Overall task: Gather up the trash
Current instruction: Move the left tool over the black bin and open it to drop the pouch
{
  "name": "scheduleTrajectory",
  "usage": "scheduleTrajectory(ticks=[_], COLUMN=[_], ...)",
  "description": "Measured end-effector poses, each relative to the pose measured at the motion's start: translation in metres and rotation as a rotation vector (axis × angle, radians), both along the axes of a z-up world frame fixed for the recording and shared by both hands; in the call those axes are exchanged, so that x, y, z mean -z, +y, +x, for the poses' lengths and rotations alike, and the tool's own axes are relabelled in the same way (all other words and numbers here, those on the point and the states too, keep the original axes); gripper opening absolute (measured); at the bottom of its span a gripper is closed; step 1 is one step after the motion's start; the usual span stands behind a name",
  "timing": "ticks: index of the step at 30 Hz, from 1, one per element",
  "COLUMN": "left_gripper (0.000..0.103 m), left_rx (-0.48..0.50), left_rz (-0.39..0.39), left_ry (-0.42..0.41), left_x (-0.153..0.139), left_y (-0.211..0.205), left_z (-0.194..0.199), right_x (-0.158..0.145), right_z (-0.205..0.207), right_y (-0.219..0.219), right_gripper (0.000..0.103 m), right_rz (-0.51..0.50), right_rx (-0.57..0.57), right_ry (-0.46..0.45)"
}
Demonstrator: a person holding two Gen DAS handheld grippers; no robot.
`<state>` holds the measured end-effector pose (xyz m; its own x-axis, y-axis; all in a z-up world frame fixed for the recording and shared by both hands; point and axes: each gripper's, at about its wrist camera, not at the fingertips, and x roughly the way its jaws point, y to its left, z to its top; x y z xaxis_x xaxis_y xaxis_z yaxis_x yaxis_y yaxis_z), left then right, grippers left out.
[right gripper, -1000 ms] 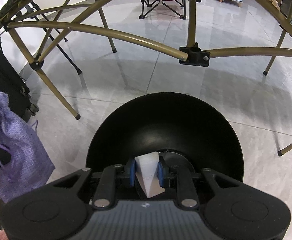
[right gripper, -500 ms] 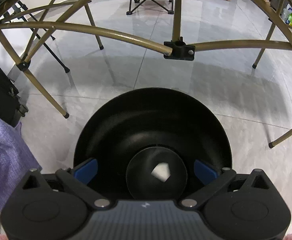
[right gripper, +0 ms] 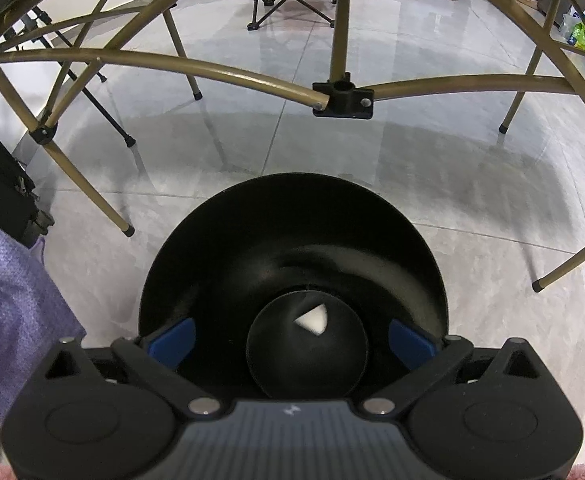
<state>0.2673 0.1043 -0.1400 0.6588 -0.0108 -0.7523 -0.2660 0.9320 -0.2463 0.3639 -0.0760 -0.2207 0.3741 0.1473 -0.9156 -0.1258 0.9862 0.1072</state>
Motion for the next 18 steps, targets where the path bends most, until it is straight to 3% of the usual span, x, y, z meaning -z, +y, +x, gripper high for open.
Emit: scheduleTrajectory(ticks=[9,18], left_gripper=[0.006,0.006], left_rx=[0.052,0.100], left_rz=[-0.005,0.000], left_ry=[-0.004,0.000], left_x=[-0.006,-0.006], left_y=[-0.026,-0.058], left_z=[0.007,0.015], right_x=[-0.009,-0.018], right_z=[-0.006,-0.012], right_y=[-0.018,-0.063], right_gripper=[0.103,0.103], right_rz=[0.003,0.016], right_rx=[0.015,0.081], right_ry=[-0.025,-0.050])
